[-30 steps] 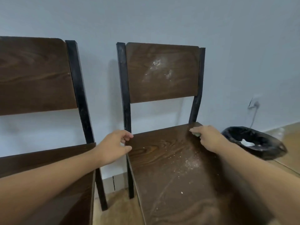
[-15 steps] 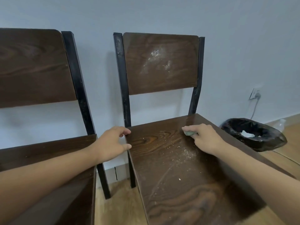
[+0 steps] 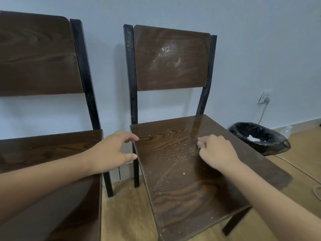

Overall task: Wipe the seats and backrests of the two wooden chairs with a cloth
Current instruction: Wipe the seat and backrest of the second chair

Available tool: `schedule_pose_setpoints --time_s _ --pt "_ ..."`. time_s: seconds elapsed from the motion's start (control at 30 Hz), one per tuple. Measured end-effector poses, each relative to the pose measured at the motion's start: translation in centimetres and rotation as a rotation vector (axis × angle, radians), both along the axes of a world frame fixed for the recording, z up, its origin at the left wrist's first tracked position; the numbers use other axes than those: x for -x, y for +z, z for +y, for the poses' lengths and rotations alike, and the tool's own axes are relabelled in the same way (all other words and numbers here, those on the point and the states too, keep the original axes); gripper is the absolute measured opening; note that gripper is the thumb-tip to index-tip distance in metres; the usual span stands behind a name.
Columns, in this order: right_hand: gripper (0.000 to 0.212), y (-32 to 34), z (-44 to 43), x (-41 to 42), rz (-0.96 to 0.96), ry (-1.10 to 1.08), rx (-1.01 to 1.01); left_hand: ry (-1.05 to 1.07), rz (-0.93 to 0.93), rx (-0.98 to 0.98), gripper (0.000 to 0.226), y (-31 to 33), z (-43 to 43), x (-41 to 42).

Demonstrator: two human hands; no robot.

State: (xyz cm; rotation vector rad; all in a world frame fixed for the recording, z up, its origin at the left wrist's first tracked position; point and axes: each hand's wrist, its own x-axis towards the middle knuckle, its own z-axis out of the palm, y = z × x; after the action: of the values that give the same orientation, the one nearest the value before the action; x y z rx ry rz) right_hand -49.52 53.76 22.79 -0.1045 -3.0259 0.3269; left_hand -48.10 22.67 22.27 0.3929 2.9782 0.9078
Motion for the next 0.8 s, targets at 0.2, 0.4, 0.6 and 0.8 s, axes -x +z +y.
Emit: schedule_pose_setpoints --time_s 0.2,0.4,0.6,0.8 --pt "0.029 -0.6 -6.6 -5.8 0.058 0.156 0.067 -0.035 0.021 -0.022 0.038 0.6 -0.7 -0.8" --pt "0.020 -1.6 -10.1 -8.5 0.112 0.361 0.015 -0.051 0.038 0.007 0.024 0.7 -0.2 -1.0" --pt "0.006 -0.3 -13.4 -11.3 -0.021 0.570 0.050 -0.013 0.076 -0.161 0.035 0.8 0.6 -1.2" --pt "0.024 -0.3 -14.9 -9.4 0.078 0.872 0.026 -0.013 0.090 -0.204 0.055 1.4 -0.6 -0.3"
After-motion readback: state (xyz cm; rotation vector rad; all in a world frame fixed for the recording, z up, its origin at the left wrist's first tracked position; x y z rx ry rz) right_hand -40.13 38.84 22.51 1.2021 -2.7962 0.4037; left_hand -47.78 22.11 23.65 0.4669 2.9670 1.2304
